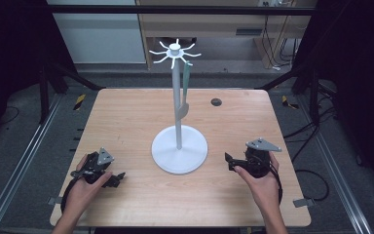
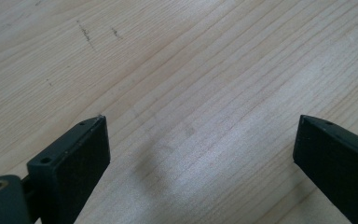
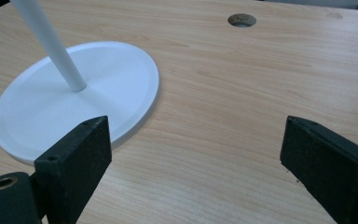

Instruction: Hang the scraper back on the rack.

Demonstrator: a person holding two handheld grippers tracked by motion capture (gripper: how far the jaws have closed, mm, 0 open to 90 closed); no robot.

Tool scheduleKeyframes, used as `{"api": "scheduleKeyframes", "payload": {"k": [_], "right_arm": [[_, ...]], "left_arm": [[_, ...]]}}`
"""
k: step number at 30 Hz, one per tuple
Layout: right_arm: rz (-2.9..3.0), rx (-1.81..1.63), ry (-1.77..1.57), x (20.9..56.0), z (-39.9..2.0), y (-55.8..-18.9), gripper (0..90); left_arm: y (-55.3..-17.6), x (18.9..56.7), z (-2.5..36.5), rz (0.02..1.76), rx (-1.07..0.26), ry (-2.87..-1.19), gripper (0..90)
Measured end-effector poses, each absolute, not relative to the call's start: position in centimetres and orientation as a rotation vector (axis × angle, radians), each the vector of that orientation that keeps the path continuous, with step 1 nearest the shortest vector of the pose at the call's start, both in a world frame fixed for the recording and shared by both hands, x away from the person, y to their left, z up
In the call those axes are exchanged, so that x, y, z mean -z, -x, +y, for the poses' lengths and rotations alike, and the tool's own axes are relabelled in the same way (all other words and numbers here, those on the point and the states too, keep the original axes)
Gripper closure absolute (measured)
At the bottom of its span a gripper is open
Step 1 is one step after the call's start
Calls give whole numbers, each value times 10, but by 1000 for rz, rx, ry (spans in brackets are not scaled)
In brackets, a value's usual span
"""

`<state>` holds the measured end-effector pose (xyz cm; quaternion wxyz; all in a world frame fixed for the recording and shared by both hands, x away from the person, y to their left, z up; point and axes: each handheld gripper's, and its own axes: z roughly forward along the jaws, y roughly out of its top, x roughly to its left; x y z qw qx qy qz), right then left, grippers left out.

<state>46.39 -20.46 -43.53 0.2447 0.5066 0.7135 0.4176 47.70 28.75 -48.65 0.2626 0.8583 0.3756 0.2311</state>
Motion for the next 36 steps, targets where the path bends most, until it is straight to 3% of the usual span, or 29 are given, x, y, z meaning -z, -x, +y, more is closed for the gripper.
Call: {"api": "scheduleKeyframes", "payload": {"k": [36], "right_arm": [[2002,-1095,-1459,474,-206,-464,122]], "left_arm": [[-478,486,287,1010,-623,-2318,34]]}}
